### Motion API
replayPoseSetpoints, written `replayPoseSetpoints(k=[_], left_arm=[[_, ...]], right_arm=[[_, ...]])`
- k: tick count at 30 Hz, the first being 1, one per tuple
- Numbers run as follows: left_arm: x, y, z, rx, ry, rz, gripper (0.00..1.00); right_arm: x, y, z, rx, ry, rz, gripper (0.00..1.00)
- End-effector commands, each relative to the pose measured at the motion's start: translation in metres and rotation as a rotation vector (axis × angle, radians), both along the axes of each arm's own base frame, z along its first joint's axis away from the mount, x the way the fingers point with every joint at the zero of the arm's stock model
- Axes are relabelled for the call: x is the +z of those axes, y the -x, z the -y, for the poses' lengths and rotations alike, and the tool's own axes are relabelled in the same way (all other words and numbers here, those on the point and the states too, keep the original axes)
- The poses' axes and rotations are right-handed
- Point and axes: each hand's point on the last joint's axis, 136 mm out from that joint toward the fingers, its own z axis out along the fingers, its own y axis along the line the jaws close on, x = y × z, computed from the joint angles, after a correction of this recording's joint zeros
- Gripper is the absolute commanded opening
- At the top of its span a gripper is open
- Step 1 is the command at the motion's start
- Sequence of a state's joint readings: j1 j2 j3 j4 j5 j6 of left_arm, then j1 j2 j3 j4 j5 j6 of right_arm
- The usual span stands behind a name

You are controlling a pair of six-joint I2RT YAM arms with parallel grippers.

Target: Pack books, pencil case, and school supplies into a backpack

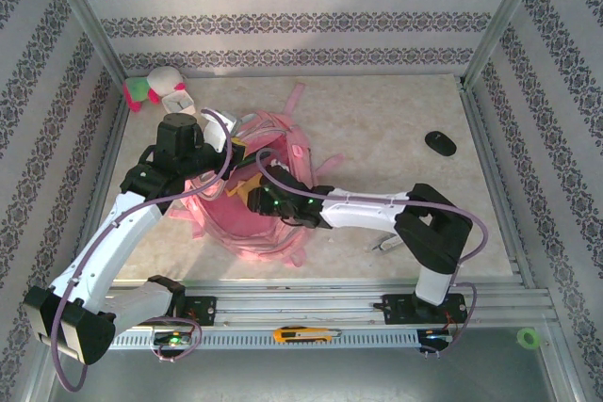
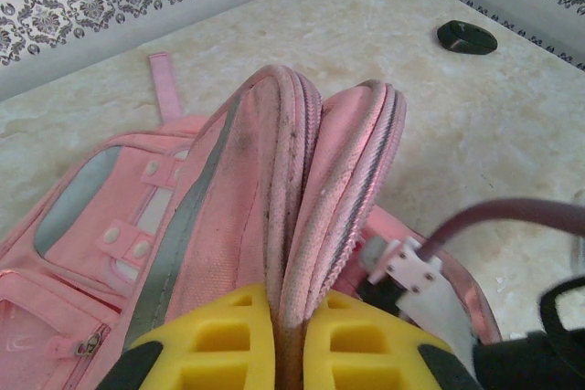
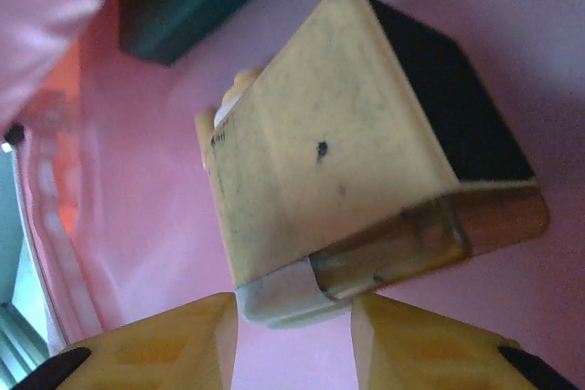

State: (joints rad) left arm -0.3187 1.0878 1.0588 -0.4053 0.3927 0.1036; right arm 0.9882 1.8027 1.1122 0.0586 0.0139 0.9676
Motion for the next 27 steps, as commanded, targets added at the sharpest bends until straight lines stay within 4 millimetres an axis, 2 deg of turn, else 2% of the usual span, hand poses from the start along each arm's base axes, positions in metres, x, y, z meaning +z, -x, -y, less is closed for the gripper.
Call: replayPoseSetpoints(k=[1, 4, 8, 11, 14, 17, 19, 20, 21, 23, 25, 27], left_arm=[[0.065, -0.002, 0.009, -0.047, 0.104, 0.209, 0.00], [0.062, -0.002, 0.009, -0.046, 0.103, 0.200, 0.00], [0.054, 0.001, 0.008, -0.047, 0.097, 0.179, 0.00], [0.045, 0.005, 0.010, -0.063, 0.098, 0.153, 0.01], [0.033, 0.015, 0.017, -0.114, 0.119, 0.115, 0.02], [0.017, 0.025, 0.020, -0.144, 0.122, 0.061, 0.06], [0.005, 0.030, 0.021, -0.153, 0.119, 0.006, 0.17], [0.001, 0.034, 0.022, -0.158, 0.133, -0.022, 0.28], [0.004, 0.038, 0.023, -0.152, 0.163, -0.041, 0.43], [0.012, 0.041, 0.021, -0.123, 0.212, -0.043, 0.63], [0.020, 0.038, 0.011, -0.039, 0.241, -0.030, 0.69], [0.019, 0.032, -0.005, 0.075, 0.242, -0.039, 0.73]], right_arm=[[0.010, -0.023, -0.010, -0.001, -0.044, 0.075, 0.37], [0.014, -0.027, -0.014, 0.011, -0.068, 0.094, 0.37], [0.025, -0.014, -0.005, 0.016, -0.085, 0.108, 0.43], [0.042, 0.003, 0.017, 0.009, -0.096, 0.125, 0.53], [0.062, 0.021, 0.047, 0.010, -0.075, 0.163, 0.64], [0.080, 0.034, 0.079, 0.014, -0.029, 0.196, 0.70], [0.093, 0.039, 0.096, 0.022, -0.022, 0.208, 0.73], [0.101, 0.041, 0.104, 0.026, -0.022, 0.214, 0.76], [0.108, 0.043, 0.110, 0.040, -0.030, 0.220, 0.79], [0.126, 0.045, 0.118, 0.075, -0.044, 0.229, 0.84], [0.140, 0.043, 0.129, 0.071, -0.013, 0.239, 0.87], [0.149, 0.038, 0.138, 0.065, 0.033, 0.248, 0.88]])
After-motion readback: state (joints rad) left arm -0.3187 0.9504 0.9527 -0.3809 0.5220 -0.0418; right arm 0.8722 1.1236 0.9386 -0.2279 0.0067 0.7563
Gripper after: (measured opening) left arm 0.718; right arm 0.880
